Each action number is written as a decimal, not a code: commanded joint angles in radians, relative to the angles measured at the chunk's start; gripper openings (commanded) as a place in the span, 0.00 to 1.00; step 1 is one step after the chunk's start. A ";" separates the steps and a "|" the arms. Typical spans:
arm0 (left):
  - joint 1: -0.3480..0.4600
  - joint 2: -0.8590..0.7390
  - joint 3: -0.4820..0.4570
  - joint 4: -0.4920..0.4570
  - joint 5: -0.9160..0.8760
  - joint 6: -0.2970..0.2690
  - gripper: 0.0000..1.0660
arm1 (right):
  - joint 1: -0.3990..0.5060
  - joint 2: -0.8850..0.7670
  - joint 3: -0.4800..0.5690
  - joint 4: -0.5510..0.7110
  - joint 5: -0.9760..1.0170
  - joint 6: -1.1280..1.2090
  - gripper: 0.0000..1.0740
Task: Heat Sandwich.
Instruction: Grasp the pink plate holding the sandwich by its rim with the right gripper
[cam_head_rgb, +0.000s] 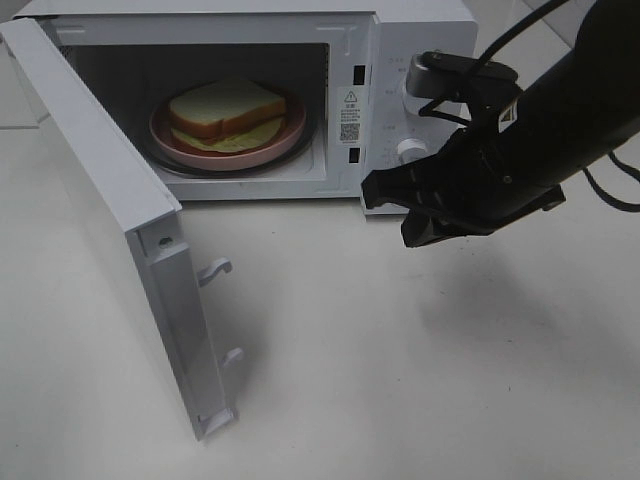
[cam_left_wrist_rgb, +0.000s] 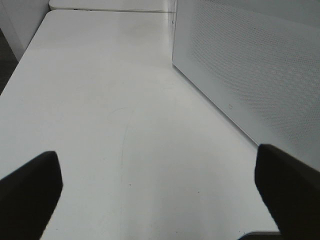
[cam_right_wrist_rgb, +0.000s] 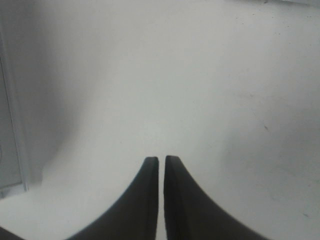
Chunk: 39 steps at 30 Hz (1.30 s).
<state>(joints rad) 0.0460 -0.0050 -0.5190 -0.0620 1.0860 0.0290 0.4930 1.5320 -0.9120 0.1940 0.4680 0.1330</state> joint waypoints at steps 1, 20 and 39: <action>0.003 -0.006 0.004 -0.001 -0.012 -0.003 0.91 | -0.001 -0.007 -0.048 0.000 0.144 -0.236 0.07; 0.003 -0.006 0.004 -0.001 -0.012 -0.003 0.91 | -0.001 -0.007 -0.087 -0.034 0.353 -1.204 0.08; 0.003 -0.006 0.004 -0.001 -0.012 -0.003 0.91 | -0.001 -0.007 -0.087 -0.080 0.333 -1.367 0.37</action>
<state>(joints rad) 0.0460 -0.0050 -0.5190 -0.0620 1.0860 0.0290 0.4930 1.5320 -0.9970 0.1240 0.8050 -1.2210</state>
